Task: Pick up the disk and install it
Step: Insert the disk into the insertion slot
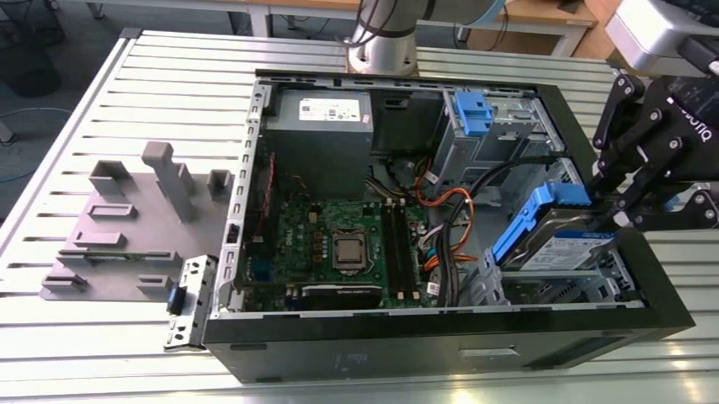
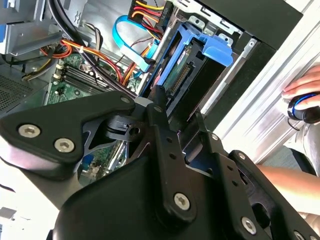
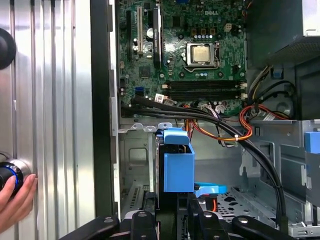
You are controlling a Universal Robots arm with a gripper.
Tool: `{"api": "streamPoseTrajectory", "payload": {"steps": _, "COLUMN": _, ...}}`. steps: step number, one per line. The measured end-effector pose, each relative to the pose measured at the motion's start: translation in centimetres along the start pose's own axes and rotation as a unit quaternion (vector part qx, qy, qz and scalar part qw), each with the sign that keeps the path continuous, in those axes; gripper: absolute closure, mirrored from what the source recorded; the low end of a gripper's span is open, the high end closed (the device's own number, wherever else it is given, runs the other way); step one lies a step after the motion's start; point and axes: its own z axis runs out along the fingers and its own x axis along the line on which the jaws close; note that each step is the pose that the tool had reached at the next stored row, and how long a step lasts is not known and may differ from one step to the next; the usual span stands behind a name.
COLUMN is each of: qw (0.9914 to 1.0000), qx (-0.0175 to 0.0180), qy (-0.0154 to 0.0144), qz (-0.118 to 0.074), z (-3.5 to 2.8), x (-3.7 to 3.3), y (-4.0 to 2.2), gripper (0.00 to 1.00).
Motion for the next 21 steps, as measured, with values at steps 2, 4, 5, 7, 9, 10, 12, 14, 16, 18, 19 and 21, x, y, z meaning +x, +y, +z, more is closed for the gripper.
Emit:
{"api": "streamPoseTrajectory", "payload": {"steps": 2, "qw": 1.0, "qx": 0.0, "qy": 0.0002, "qz": 0.0, "z": 0.33, "x": 0.01, "y": 0.0, "gripper": 0.65}}
{"api": "streamPoseTrajectory", "payload": {"steps": 4, "qw": 1.0, "qx": 0.0, "qy": 0.0003, "qz": 0.0, "z": 0.68, "x": 0.02, "y": -0.01, "gripper": 0.65}}
{"api": "streamPoseTrajectory", "payload": {"steps": 5, "qw": 1.0, "qx": 0.0, "qy": 0.0003, "qz": 0.0, "z": 0.85, "x": 0.02, "y": -0.01, "gripper": 0.65}}
{"api": "streamPoseTrajectory", "payload": {"steps": 7, "qw": 1.0, "qx": 0.0, "qy": 0.0002, "qz": 0.0, "z": 1.23, "x": 0.04, "y": -0.02, "gripper": 0.65}}
{"api": "streamPoseTrajectory", "payload": {"steps": 9, "qw": 1.0, "qx": 0.0, "qy": 0.0002, "qz": 0.0, "z": 1.6, "x": 0.05, "y": -0.02, "gripper": 0.65}}
{"api": "streamPoseTrajectory", "payload": {"steps": 10, "qw": 1.0, "qx": 0.0, "qy": 0.0002, "qz": 0.0, "z": 1.78, "x": 0.05, "y": -0.03, "gripper": 0.65}}
{"api": "streamPoseTrajectory", "payload": {"steps": 12, "qw": 1.0, "qx": 0.0, "qy": 0.0002, "qz": 0.0, "z": 2.14, "x": 0.07, "y": -0.03, "gripper": 0.65}}
{"api": "streamPoseTrajectory", "payload": {"steps": 14, "qw": 1.0, "qx": 0.0, "qy": 0.0002, "qz": 0.0, "z": 2.51, "x": 0.08, "y": -0.03, "gripper": 0.65}}
{"api": "streamPoseTrajectory", "payload": {"steps": 16, "qw": 1.0, "qx": 0.0, "qy": 0.0003, "qz": 0.0, "z": 2.87, "x": 0.09, "y": -0.04, "gripper": 0.65}}
{"api": "streamPoseTrajectory", "payload": {"steps": 18, "qw": 1.0, "qx": 0.0, "qy": 0.0002, "qz": 0.0, "z": 3.25, "x": 0.1, "y": -0.05, "gripper": 0.65}}
{"api": "streamPoseTrajectory", "payload": {"steps": 19, "qw": 1.0, "qx": -0.0001, "qy": 0.0003, "qz": 0.0, "z": 3.42, "x": 0.11, "y": -0.05, "gripper": 0.65}}
{"api": "streamPoseTrajectory", "payload": {"steps": 21, "qw": 1.0, "qx": 0.0, "qy": 0.0003, "qz": 0.0, "z": 3.78, "x": 0.12, "y": -0.05, "gripper": 0.65}}
